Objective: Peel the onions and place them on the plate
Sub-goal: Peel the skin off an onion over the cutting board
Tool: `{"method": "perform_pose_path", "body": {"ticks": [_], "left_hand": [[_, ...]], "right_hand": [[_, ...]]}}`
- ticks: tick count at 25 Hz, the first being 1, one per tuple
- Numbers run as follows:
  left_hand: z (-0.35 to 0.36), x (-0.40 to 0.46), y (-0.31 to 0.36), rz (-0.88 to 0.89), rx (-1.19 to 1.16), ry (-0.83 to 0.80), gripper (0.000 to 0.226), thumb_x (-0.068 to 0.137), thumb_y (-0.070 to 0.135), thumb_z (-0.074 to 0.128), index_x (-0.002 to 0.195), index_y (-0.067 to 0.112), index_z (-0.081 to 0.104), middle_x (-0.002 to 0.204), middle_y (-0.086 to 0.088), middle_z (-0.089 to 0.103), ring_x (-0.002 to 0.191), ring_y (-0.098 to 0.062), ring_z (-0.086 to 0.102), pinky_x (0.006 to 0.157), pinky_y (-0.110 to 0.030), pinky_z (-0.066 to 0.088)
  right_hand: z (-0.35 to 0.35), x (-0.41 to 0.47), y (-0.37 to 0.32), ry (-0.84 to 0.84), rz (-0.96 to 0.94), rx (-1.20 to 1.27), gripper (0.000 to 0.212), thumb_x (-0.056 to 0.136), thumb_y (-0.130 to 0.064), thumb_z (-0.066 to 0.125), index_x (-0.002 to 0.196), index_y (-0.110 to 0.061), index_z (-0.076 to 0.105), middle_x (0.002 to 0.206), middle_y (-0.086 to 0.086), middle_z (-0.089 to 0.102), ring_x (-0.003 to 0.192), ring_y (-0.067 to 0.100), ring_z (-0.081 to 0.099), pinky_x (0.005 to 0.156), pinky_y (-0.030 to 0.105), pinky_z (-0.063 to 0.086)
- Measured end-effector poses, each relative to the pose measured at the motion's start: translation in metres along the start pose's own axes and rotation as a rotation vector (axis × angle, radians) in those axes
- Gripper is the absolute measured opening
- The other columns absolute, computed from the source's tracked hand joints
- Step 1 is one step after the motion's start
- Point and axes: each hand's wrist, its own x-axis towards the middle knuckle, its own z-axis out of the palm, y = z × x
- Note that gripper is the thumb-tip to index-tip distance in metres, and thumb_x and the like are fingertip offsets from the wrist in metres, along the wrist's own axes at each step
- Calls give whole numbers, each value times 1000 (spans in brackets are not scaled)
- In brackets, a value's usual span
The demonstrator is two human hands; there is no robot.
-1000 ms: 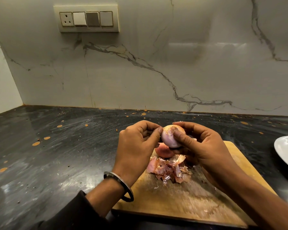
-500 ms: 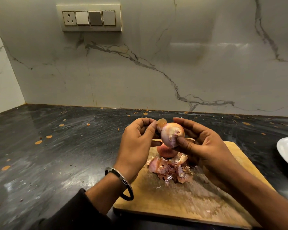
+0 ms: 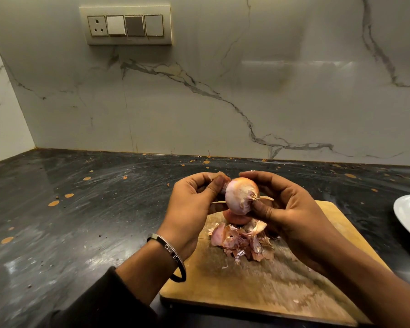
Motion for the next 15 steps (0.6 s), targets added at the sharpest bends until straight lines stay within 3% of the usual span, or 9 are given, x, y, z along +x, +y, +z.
{"method": "perform_pose_path", "body": {"ticks": [4, 8, 11, 15], "left_hand": [[-1, 0, -1, -69, -83, -38, 18, 96, 13, 54, 98, 2, 69, 85, -7, 72, 73, -14, 68, 61, -24, 58], [0, -1, 0, -19, 3, 8, 14, 97, 11, 55, 98, 8, 69, 81, -2, 71, 67, -8, 66, 52, -19, 52], [4, -5, 0, 0, 73, -31, 16, 98, 16, 55, 100, 7, 68, 87, -5, 73, 73, -13, 70, 54, -20, 54], [7, -9, 2, 53, 122, -95, 34, 83, 33, 68, 104, 6, 70, 94, -7, 74, 79, -19, 74, 61, -24, 58]], "right_hand": [[-1, 1, -3, -69, 113, 200, 43, 85, 1, 60, 122, -17, 68, 127, 14, 66, 112, 38, 67, 83, 40, 61], [2, 1, -3, -97, 201, 338, 38, 93, -19, 60, 130, -20, 63, 132, 23, 61, 118, 47, 61, 99, 53, 51], [5, 0, -2, -22, 161, 161, 48, 79, -23, 81, 124, -20, 65, 127, 22, 64, 106, 45, 68, 89, 48, 58], [4, -1, -1, 38, 93, 31, 48, 75, -19, 80, 121, -26, 66, 124, 11, 66, 98, 38, 73, 84, 46, 61]]}}
